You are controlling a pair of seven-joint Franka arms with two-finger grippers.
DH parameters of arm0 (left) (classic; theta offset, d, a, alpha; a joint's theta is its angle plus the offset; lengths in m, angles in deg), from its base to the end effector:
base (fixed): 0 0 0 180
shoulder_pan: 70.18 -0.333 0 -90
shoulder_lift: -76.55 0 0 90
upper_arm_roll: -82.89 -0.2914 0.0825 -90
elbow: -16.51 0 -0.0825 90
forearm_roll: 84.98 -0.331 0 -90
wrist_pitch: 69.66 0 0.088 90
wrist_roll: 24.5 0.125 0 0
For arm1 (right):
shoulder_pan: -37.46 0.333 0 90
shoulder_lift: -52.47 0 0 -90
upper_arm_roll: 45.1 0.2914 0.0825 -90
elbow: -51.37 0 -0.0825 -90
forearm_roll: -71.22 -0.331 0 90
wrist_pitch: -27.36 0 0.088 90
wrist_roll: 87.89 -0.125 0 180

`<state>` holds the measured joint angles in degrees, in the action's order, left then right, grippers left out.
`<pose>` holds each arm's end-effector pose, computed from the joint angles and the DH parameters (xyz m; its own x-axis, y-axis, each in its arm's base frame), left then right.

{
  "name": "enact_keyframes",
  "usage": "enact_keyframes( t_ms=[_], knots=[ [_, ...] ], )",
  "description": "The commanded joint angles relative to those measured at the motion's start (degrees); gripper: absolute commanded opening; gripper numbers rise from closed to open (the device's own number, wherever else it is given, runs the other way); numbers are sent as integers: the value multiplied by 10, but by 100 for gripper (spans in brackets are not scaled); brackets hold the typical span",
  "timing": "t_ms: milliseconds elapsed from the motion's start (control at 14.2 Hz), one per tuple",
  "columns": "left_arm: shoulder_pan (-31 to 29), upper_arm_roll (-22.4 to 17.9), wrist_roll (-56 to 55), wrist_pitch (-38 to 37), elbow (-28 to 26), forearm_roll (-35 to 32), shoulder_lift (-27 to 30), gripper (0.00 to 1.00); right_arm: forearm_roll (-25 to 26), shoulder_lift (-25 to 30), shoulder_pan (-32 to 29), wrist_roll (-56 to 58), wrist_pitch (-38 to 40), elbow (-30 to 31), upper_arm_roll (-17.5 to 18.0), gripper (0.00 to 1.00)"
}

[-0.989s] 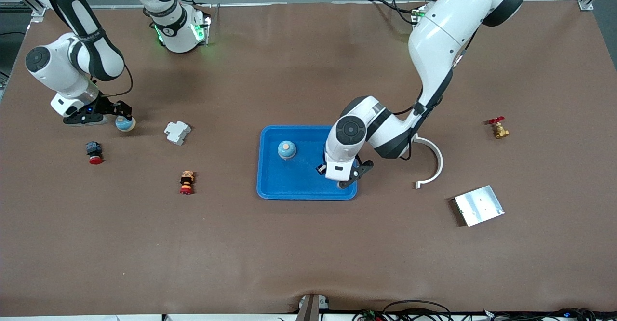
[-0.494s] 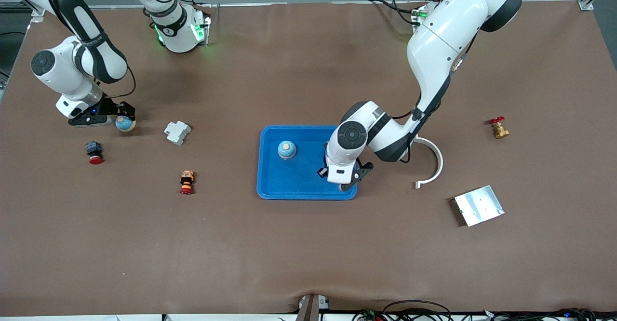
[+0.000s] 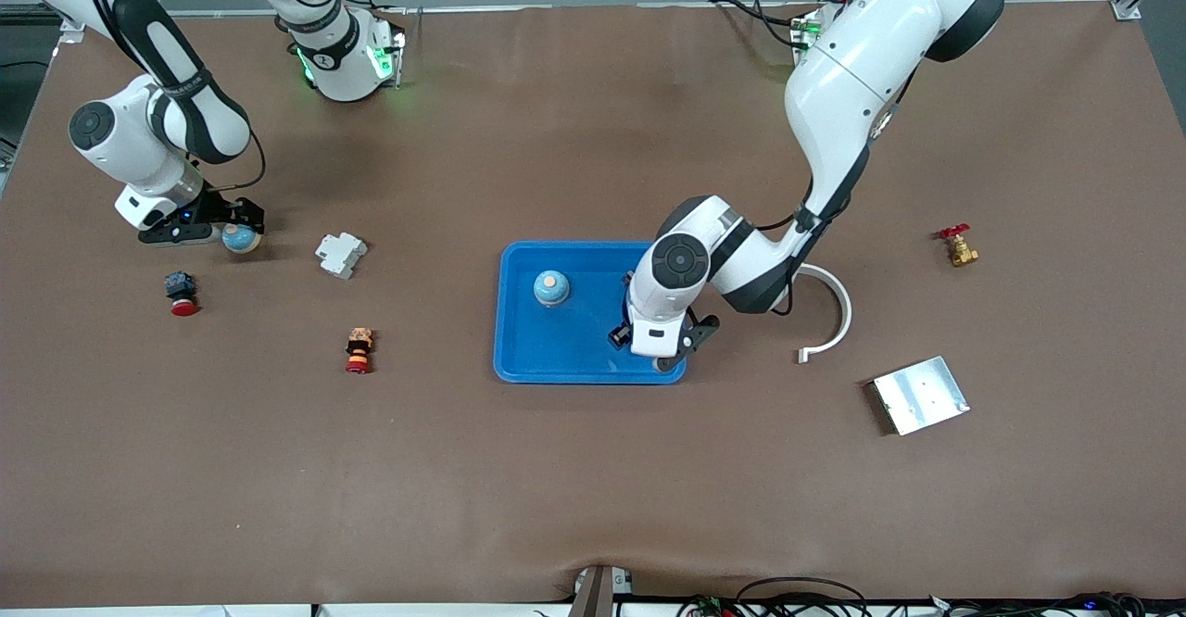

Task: Place electrolytic capacitor and blue bell in tray
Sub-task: 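Place the capacitor in the tray while the right gripper grasps the bell, then carry the second bell toward the tray with the right gripper while the left gripper retracts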

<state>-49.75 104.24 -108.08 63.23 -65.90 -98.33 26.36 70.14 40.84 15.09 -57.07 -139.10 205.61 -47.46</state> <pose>0.5346 -0.4063 0.1960 0.7581 0.6452 -0.0954 0.6519 -0.7541 0.0803 0.3531 -0.1649 0.1769 0.9960 0.0888 0.0072 0.0887 -0.9960 0.0086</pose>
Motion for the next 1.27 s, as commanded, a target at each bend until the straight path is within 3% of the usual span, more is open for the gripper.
enact_keyframes(
  t_ms=[0,141,494,706,847,1059,1200],
  knots=[
    [-7,-2,-9,-18,-3,-12,45,100,-1,-8,-16,6,-10,0,11,96],
    [-27,-2,-5,-69,-4,-14,75,100,-2,-8,-16,2,-10,0,11,0],
    [-111,4,154,-205,-35,-13,169,100,-6,3,-14,-2,-1,-1,14,0],
    [-183,4,272,-206,-113,-13,239,100,-6,20,-12,-6,15,-2,15,0],
    [-243,13,369,-197,-177,-13,295,100,-6,55,3,-24,70,-6,16,0],
    [-399,84,540,-185,-252,-7,352,100,-6,114,60,-94,136,-10,16,0],
    [-511,150,657,-183,-269,-4,367,100,-6,148,97,-144,178,-16,16,0]
  ],
)
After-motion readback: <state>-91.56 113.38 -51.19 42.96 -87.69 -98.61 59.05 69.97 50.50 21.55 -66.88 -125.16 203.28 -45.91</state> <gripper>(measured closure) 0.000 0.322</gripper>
